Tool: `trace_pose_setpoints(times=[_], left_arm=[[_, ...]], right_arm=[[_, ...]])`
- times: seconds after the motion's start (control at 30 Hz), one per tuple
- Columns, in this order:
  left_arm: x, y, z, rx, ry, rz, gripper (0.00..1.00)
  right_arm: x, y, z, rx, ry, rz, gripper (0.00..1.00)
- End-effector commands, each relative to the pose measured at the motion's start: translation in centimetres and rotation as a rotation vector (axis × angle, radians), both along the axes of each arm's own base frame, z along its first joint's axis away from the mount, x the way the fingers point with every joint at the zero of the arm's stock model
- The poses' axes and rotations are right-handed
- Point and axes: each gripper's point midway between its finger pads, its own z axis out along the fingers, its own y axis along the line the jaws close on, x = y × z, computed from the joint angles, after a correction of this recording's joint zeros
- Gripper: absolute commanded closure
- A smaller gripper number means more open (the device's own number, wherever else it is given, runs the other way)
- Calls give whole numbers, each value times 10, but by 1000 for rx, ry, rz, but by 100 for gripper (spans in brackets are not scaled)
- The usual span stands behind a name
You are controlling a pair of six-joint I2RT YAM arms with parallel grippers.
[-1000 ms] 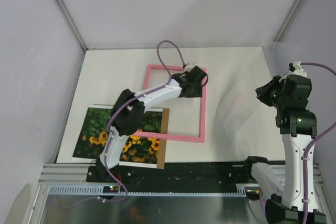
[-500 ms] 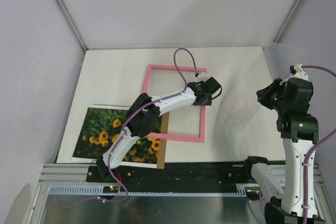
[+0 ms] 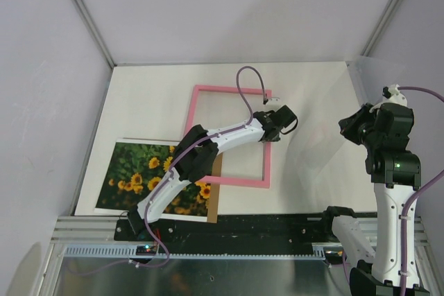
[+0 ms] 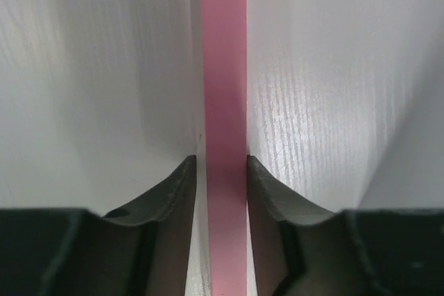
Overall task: Put the photo into the frame
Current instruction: Pick up the item from the center of the board.
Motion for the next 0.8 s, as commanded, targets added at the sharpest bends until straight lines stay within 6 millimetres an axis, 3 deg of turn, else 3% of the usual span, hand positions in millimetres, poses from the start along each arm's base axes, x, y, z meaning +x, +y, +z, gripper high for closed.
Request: trace_pose_setpoints(times=[0.0, 0.1, 0.2, 0.47, 0.63, 0.77], left_arm=[[4, -8, -2, 5, -15, -13, 67], [8, -10, 13, -10, -34, -24, 87], [18, -8, 53, -44, -82, -37, 98], [37, 29, 207, -197, -239, -61, 100], [30, 35, 301, -398, -309, -90, 100], [15, 31, 364, -617, -312, -102, 100]], right_arm=[[-2, -1, 27, -26, -82, 1, 100], [-2, -2, 27, -28, -81, -2, 100], [-2, -2, 26, -22, -78, -2, 100], [4, 0, 27, 2, -81, -4, 100], [12, -1, 25, 13, -73, -13, 100], [20, 1, 24, 28, -69, -5, 100]])
